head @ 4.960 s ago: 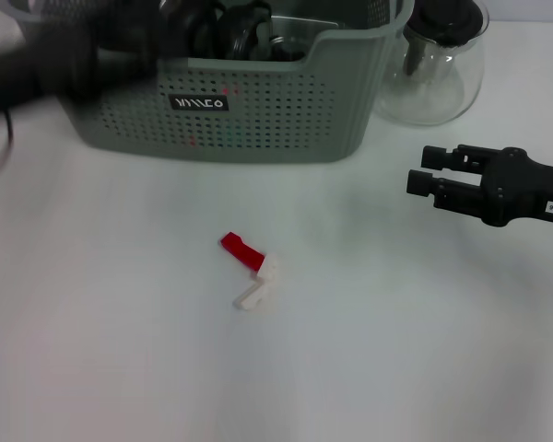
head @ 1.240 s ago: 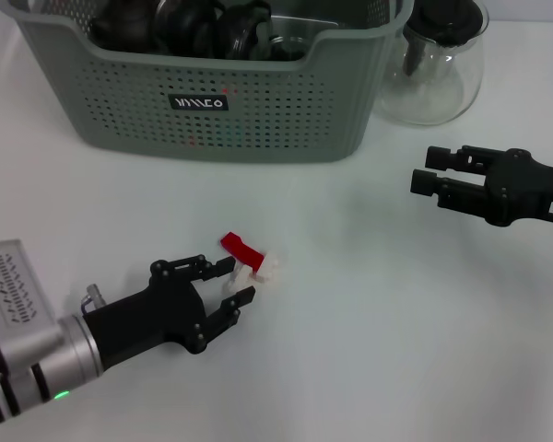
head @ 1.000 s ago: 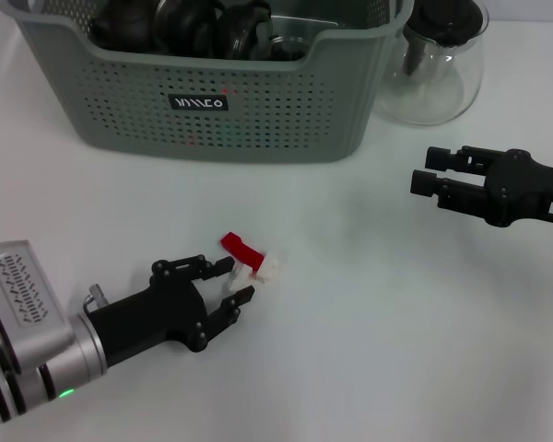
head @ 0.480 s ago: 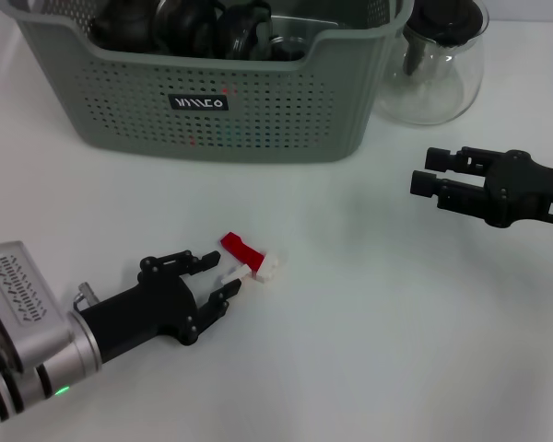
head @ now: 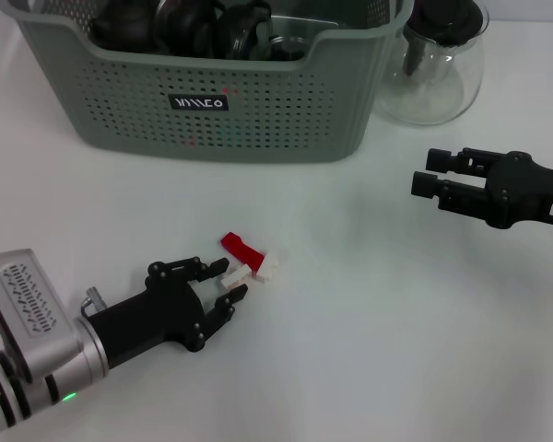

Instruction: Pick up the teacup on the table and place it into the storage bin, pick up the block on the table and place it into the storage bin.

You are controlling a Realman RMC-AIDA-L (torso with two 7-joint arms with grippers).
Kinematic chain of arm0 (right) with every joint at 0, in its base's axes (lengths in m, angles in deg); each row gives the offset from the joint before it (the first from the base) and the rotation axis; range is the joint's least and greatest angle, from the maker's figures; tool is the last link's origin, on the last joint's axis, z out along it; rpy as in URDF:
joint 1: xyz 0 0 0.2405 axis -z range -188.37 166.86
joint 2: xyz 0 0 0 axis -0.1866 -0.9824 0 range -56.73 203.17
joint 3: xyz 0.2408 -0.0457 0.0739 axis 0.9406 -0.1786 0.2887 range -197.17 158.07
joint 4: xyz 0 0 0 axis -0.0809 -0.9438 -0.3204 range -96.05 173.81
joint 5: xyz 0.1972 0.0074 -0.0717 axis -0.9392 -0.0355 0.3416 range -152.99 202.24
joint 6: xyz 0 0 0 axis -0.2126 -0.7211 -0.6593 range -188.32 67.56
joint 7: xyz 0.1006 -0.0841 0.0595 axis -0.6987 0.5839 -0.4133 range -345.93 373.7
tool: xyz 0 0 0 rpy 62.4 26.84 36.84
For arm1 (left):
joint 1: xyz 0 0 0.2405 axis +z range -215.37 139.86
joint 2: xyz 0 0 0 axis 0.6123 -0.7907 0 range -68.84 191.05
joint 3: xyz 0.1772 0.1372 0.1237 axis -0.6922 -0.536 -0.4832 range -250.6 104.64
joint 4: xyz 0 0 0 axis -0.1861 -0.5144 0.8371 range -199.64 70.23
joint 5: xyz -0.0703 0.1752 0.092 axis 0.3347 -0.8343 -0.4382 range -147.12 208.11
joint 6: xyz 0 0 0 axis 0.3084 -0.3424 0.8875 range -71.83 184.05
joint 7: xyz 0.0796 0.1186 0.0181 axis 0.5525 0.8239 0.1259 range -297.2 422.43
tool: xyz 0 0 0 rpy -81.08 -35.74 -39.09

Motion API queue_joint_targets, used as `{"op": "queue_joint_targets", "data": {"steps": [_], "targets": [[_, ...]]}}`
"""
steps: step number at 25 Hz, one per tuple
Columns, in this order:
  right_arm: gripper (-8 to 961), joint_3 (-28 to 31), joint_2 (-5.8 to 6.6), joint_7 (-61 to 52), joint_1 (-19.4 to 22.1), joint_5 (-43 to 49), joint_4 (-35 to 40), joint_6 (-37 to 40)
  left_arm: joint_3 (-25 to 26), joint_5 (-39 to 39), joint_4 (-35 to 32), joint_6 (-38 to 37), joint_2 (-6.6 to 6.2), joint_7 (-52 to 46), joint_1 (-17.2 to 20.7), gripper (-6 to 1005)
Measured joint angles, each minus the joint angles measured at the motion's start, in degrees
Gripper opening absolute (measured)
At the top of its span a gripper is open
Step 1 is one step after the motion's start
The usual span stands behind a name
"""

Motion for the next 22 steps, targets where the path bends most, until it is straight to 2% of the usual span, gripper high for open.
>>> {"op": "queue_joint_targets", "data": {"steps": [8, 13, 14, 15, 19, 22], "targets": [[584, 0.0, 0.00, 0.0, 0.1, -0.1, 0.0, 0.0, 0.0, 0.0, 0.0, 1.4, 0.00, -0.5, -0.3, 258], [584, 0.0, 0.04, 0.0, 0.1, -0.2, 0.0, 0.3, 0.5, 0.2, -0.4, -0.4, -0.14, -2.0, 0.1, 185], [584, 0.0, 0.07, 0.0, 0.1, -0.2, 0.0, 0.3, 1.8, 0.2, -2.3, -4.9, -0.47, -4.8, 1.1, 171], [584, 0.0, 0.09, 0.0, 0.1, -0.2, 0.0, 0.3, 1.9, 0.2, -2.7, -5.4, -0.48, -5.3, 1.3, 156], [584, 0.0, 0.17, 0.0, 0.1, -0.2, 0.0, 0.3, 3.1, 0.3, -11.8, -16.6, -0.71, -16.7, 4.0, 171], [584, 0.0, 0.18, 0.0, 0.2, -0.2, 0.0, 0.2, 6.5, 0.5, -17.0, -24.7, -1.04, -25.7, 4.1, 182]]}}
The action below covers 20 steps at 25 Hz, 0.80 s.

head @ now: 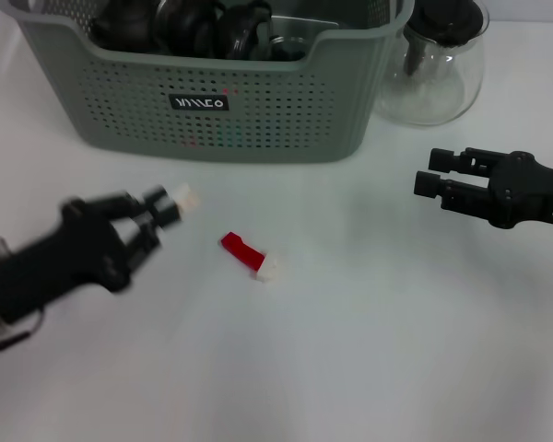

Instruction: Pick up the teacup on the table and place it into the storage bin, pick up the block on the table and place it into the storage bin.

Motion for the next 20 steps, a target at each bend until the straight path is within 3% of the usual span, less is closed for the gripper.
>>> {"op": "queue_joint_targets", "data": {"steps": [4, 5, 7, 11, 14, 17, 20], "targets": [[584, 0.0, -0.06, 0.1, 0.0, 0.0, 0.0, -0.1, 9.8, 2.0, -1.5, -10.3, -1.16, -13.6, -4.0, 197], [584, 0.0, -0.11, 0.1, 0.0, 0.0, 0.0, -0.1, 12.5, 3.6, -2.4, -11.9, -1.75, -20.2, -7.0, 200], [584, 0.0, -0.16, 0.2, 0.0, 0.1, 0.0, -0.2, 13.2, 4.2, -3.2, -12.0, -2.03, -23.2, -8.5, 208], [583, 0.0, -0.24, 0.2, -0.2, 0.1, 0.0, -0.2, 13.0, 5.0, -9.6, -4.2, -3.01, -35.4, -15.8, 223], [583, 0.0, -0.34, 0.5, -0.3, 0.1, 0.0, -0.2, 8.3, 3.2, -15.2, 4.5, -3.83, -42.1, -19.9, 234], [583, 0.0, -0.36, 0.5, -0.5, 0.1, 0.0, -0.2, -1.2, -0.2, -18.7, 14.2, -5.74, -49.4, -23.1, 245], [583, 0.0, -0.36, 0.5, -0.6, 0.0, 0.0, -0.2, -9.3, -4.0, -19.6, 22.1, -6.79, -55.5, -25.3, 256]]}}
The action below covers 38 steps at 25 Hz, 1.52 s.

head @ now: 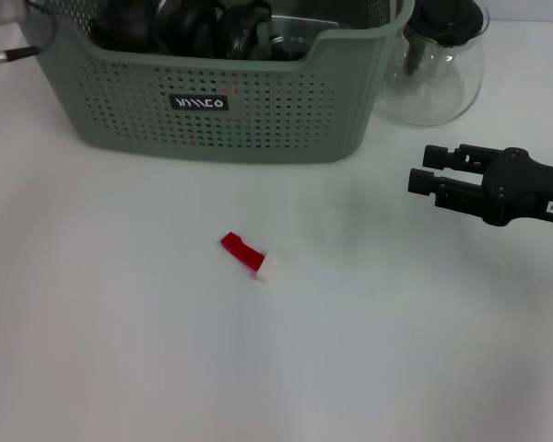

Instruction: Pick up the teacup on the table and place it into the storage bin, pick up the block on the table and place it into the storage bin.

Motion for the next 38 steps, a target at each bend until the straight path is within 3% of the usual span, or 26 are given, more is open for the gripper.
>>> {"op": "queue_joint_targets", "data": {"steps": [2, 7, 11, 14, 15, 19, 22, 26, 30, 34, 38], "targets": [[583, 0.0, 0.01, 0.0, -0.1, 0.0, 0.0, 0.0, -3.2, -2.7, -0.6, 4.1, 0.07, -4.1, -0.8, 264], [583, 0.0, 0.01, 0.1, -0.1, 0.0, 0.0, 0.0, -6.7, -7.4, -3.5, 12.6, 1.94, -12.3, -0.9, 282], [583, 0.0, 0.00, 0.1, -0.1, 0.0, 0.0, 0.0, -6.3, -4.4, -6.0, 10.9, 2.80, -12.1, 0.8, 297], [583, 0.0, 0.00, 0.1, 0.0, 0.0, 0.0, 0.0, -4.2, 3.3, -7.4, 4.7, 2.89, -10.2, 3.9, 308], [583, 0.0, 0.00, 0.1, 0.0, 0.0, 0.0, 0.0, -3.2, 6.1, -6.9, 1.3, 2.83, -8.4, 4.9, 358], [584, 0.0, -0.07, 0.1, 0.2, 0.0, 0.0, 0.0, 0.4, 13.9, -1.8, -15.4, 2.78, 5.8, 9.7, 560], [584, 0.0, -0.03, 0.0, 0.3, 0.0, 0.0, 0.0, 0.5, 10.2, 1.4, -19.2, 3.50, 16.2, 13.6, 683], [584, 0.0, 0.02, -0.2, 0.2, 0.0, 0.0, 0.0, 0.8, 2.1, 8.0, -16.4, 5.40, 32.1, 17.7, 661], [584, 0.0, 0.01, -0.4, 0.2, 0.0, 0.0, 0.0, 0.2, -1.1, 15.1, -12.5, 7.26, 46.3, 19.7, 639], [584, 0.1, 0.01, -0.5, 0.2, 0.0, 0.0, 0.0, 0.5, -1.0, 25.7, -9.9, 7.60, 62.4, 19.6, 622], [584, 0.1, 0.07, -0.6, 0.1, -0.1, 0.0, 0.0, 0.7, 0.1, 30.0, -7.9, 7.79, 70.2, 19.4, 615]]}}
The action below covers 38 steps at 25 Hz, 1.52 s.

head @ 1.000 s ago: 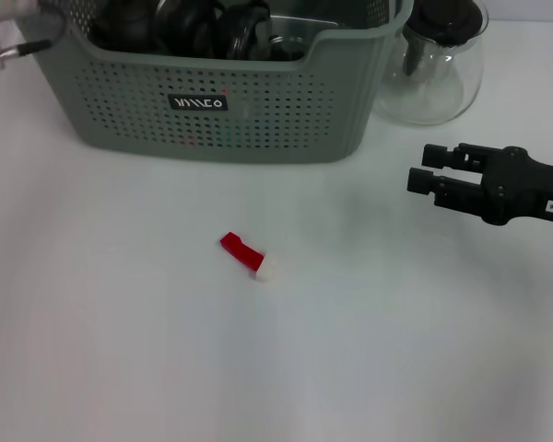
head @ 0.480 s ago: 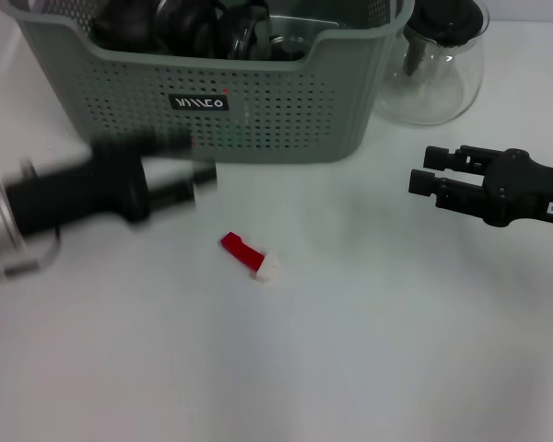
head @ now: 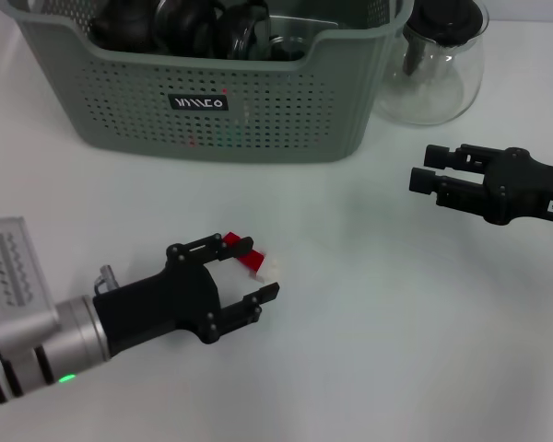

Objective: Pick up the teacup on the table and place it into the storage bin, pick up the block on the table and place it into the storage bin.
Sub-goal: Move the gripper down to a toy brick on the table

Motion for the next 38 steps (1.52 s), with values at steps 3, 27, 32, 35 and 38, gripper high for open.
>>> {"op": "queue_joint_targets", "data": {"steps": [3, 27, 32, 35, 38], "targets": [[584, 0.1, 0.02, -0.2, 0.0, 0.0, 0.0, 0.0, 0.3, 1.8, 4.1, 2.3, 0.01, 5.9, -0.6, 593], [583, 0.1, 0.11, -0.6, 0.0, 0.0, 0.0, 0.0, 0.4, 1.7, 8.7, 12.7, -0.02, 3.0, -4.1, 523], [583, 0.1, 0.11, -0.6, 0.2, 0.0, 0.0, 0.0, 0.5, 2.2, 8.7, 13.1, 0.05, 3.1, -4.5, 520], [583, 0.1, 0.11, -0.6, 0.3, 0.0, 0.0, 0.0, 0.5, 2.5, 8.8, 14.0, 0.04, 3.1, -4.7, 518], [583, 0.1, 0.10, -0.6, 0.3, 0.0, 0.0, 0.0, 0.6, 3.0, 8.9, 14.6, 0.04, 3.2, -4.8, 516]]}}
